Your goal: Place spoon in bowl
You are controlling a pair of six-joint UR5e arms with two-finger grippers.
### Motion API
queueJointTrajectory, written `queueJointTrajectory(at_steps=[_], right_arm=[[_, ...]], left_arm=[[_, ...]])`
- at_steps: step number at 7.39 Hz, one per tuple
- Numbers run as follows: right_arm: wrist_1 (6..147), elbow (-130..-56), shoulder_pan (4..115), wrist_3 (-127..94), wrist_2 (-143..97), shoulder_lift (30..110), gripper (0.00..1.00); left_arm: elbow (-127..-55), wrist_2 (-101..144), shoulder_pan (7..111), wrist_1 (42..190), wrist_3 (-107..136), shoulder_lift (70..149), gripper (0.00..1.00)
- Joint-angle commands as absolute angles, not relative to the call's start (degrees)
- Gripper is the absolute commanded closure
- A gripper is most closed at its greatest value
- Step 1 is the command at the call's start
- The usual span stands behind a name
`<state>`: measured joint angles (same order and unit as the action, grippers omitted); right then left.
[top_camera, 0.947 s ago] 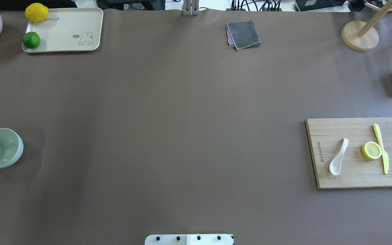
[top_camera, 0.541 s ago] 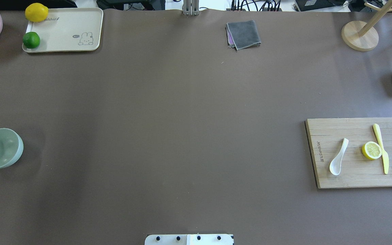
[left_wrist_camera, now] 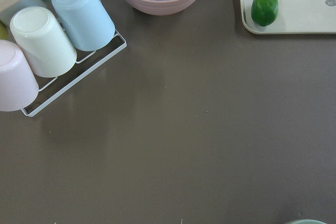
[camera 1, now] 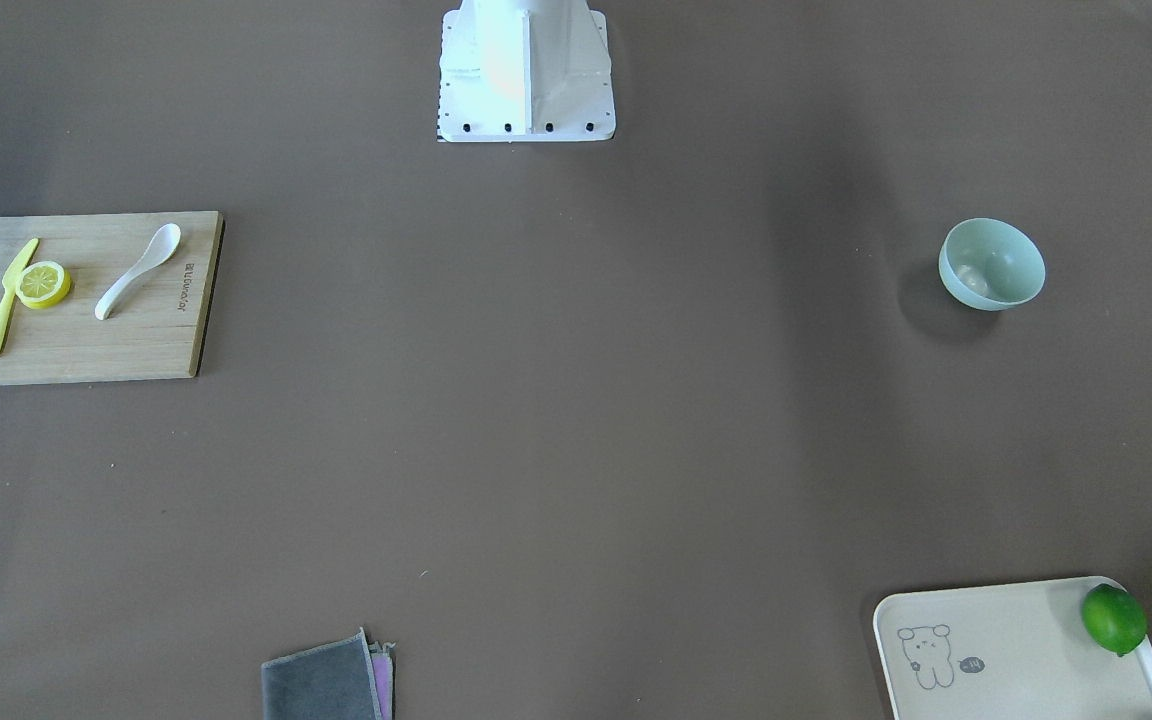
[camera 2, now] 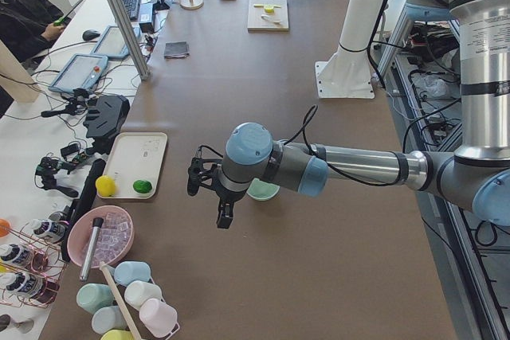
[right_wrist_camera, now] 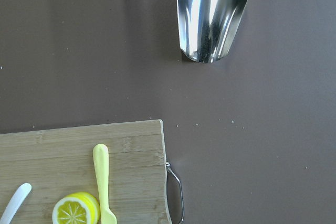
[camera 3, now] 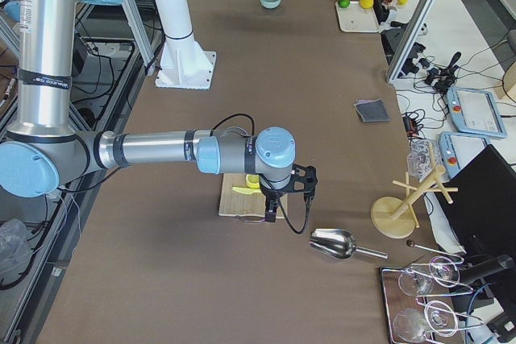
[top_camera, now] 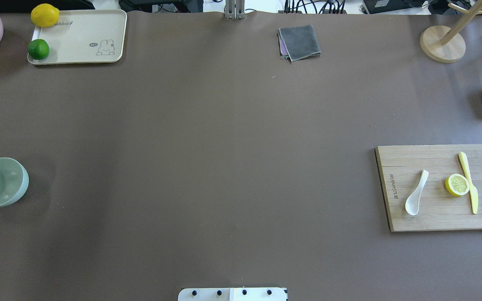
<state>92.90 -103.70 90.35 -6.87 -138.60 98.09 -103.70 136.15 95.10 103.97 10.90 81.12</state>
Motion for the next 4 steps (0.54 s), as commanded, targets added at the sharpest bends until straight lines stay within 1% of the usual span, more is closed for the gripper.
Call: queueJointTrajectory(at_steps=[1,4], right_arm=[[92.8,-103.7,90.4,-6.9,-139.0,98.0,0.00],[92.8,-104.0,88.9,-6.8,-137.4,94.3,0.00]], left_arm=[[-103.8,136.5,95.0,104.1,10.9,81.2,0.02],[-103.8,137.9,90.3,106.8,10.8,81.1,0.02]])
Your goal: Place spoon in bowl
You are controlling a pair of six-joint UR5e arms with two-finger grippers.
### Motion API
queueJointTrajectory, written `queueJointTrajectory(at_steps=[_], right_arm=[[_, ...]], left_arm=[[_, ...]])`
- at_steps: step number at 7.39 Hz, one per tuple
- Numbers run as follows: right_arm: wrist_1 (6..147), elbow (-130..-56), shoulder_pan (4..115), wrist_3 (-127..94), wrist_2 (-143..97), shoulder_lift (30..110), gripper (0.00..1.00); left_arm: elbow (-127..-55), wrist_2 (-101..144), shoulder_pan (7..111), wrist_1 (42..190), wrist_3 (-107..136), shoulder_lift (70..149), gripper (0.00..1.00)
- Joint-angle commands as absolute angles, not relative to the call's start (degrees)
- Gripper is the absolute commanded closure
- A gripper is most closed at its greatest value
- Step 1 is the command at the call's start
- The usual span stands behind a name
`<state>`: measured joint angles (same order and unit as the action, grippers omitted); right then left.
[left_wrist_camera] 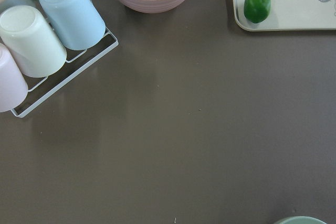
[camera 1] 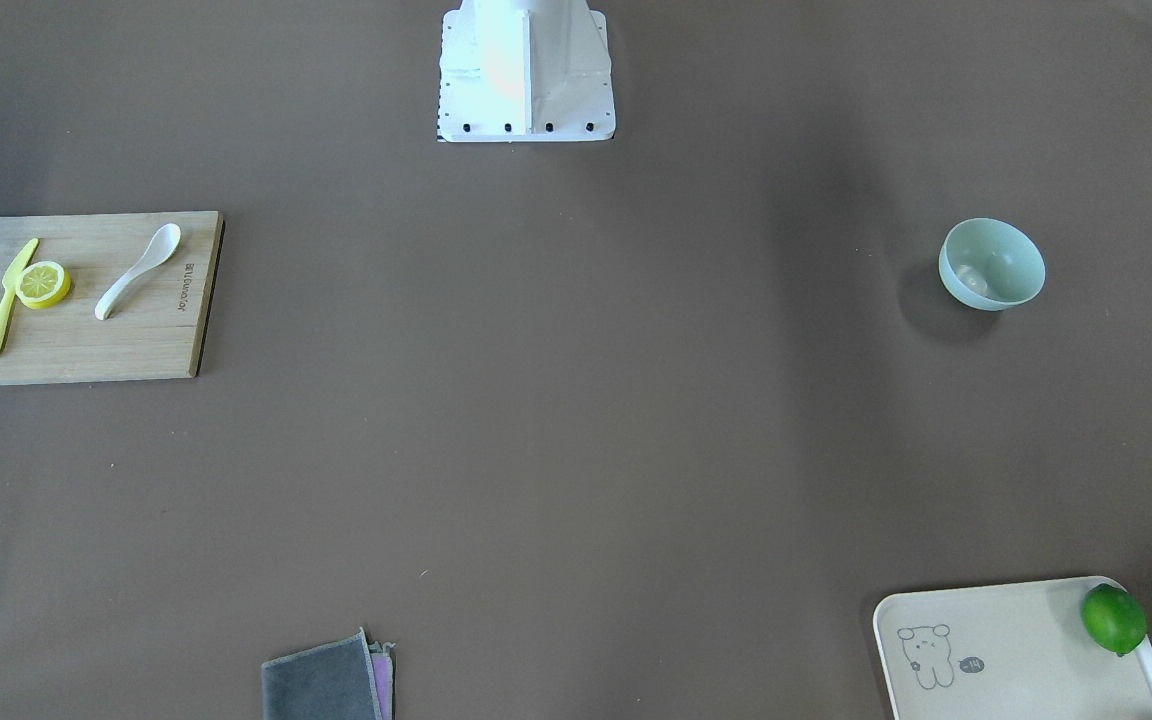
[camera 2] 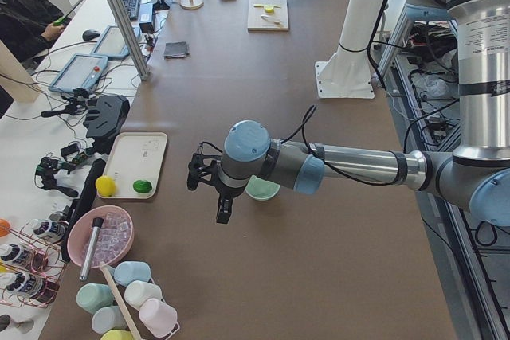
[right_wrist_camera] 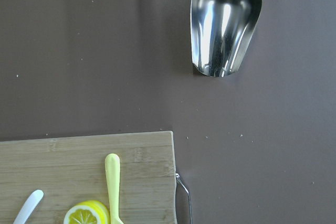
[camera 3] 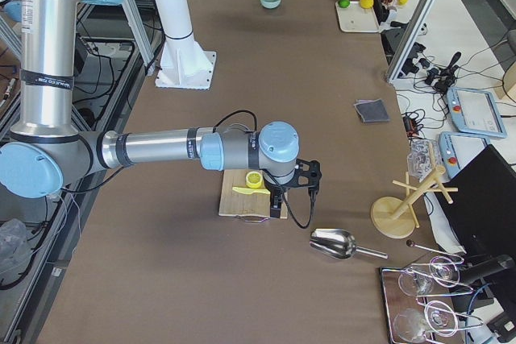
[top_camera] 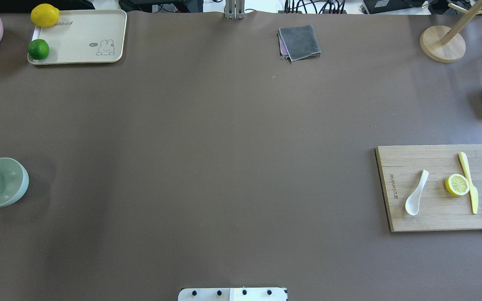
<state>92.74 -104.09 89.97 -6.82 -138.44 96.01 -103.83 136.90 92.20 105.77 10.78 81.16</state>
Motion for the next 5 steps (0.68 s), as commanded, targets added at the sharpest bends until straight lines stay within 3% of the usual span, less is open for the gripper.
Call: queueJointTrajectory(at_steps=[1,5], right_arm=[[92.9,-104.1,88.0,-6.6,-137.4,93.6,0.00],[92.7,-104.1,84.8,-7.0,-138.0,93.2,0.00]], left_arm=[[-102.8,142.3,89.0,106.8,10.7,81.4,0.02],[-97.8,143.2,82.3,110.4,10.8,83.2,0.02]])
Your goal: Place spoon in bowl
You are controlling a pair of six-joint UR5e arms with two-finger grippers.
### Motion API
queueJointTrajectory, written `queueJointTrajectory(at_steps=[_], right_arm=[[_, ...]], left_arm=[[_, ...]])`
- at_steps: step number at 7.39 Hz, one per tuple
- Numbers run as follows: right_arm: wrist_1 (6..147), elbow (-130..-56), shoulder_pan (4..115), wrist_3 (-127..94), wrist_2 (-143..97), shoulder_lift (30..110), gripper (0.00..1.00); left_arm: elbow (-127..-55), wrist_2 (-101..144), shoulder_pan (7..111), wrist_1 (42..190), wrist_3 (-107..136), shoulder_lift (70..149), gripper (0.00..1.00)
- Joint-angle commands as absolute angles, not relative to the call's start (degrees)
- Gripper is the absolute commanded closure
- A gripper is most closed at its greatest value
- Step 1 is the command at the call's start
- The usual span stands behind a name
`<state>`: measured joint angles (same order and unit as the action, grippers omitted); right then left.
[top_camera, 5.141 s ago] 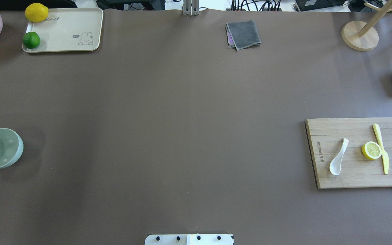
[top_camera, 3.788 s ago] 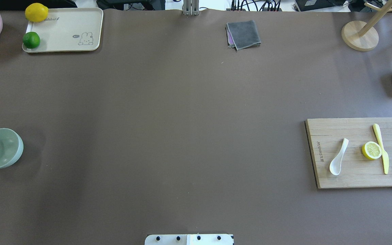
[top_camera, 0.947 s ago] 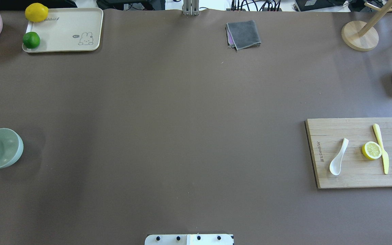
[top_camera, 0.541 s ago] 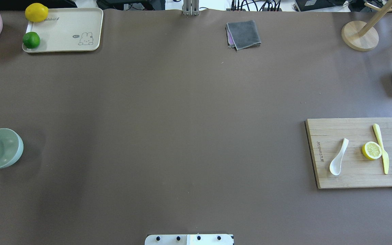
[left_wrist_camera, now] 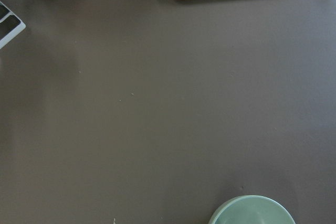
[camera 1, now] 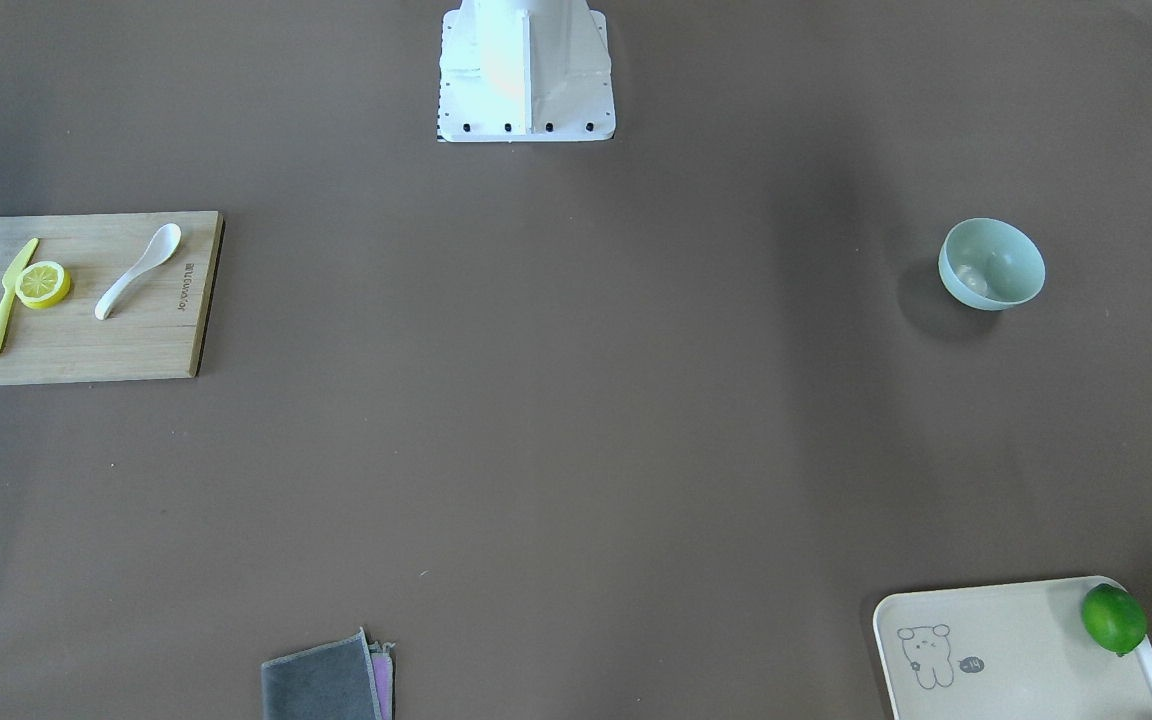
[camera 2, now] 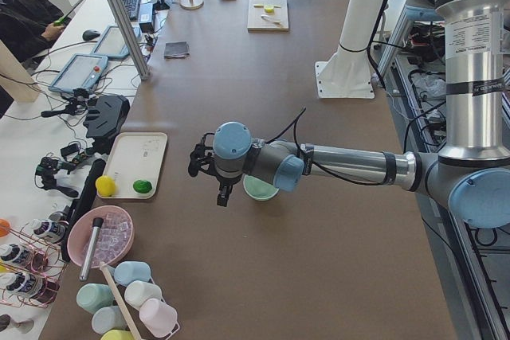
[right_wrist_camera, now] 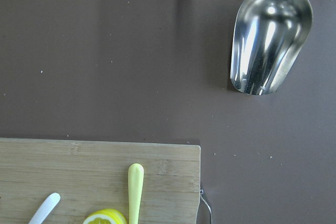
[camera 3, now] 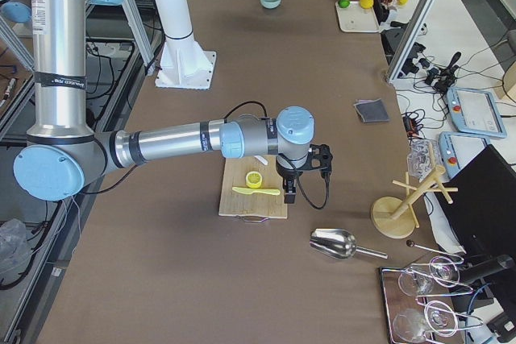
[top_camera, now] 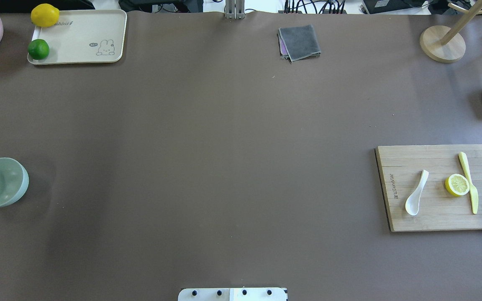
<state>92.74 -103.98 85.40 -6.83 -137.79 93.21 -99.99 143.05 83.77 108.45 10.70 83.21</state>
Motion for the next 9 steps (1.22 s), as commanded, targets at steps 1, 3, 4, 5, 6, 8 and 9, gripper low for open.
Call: queueJointTrajectory(at_steps=[1,3,4,5,6,8,9], right_arm=[[92.8,-104.3,84.8,-9.7,-138.9,93.3,0.00],[92.7,-104.7,84.6,-13.3,-142.1,93.2,0.00],[92.6,-104.9,83.9,-13.2,-141.9,92.9,0.00],[92.6,-104.9,83.8,-13.2,-141.8,92.6,0.00],[92.6,-104.9,83.8,-13.2,-141.8,92.6,0.00],[92.6,-104.9,83.8,-13.3,-141.8,92.6,0.00],[92.6,-104.9,83.8,-13.3,-141.7,92.6,0.00]], left_arm=[[-93.4,143.1,81.2,114.8,10.7,83.2,0.02],[-83.1,143.1,78.0,129.7,13.2,83.2,0.02],[-82.7,143.2,76.5,134.7,19.0,82.8,0.02],[-82.7,143.1,72.7,139.6,23.5,81.8,0.02],[-82.7,143.1,70.4,143.4,29.7,81.8,0.02],[-82.6,142.8,65.6,147.5,36.6,81.8,0.02],[-82.5,142.6,64.4,147.4,36.7,81.9,0.02]])
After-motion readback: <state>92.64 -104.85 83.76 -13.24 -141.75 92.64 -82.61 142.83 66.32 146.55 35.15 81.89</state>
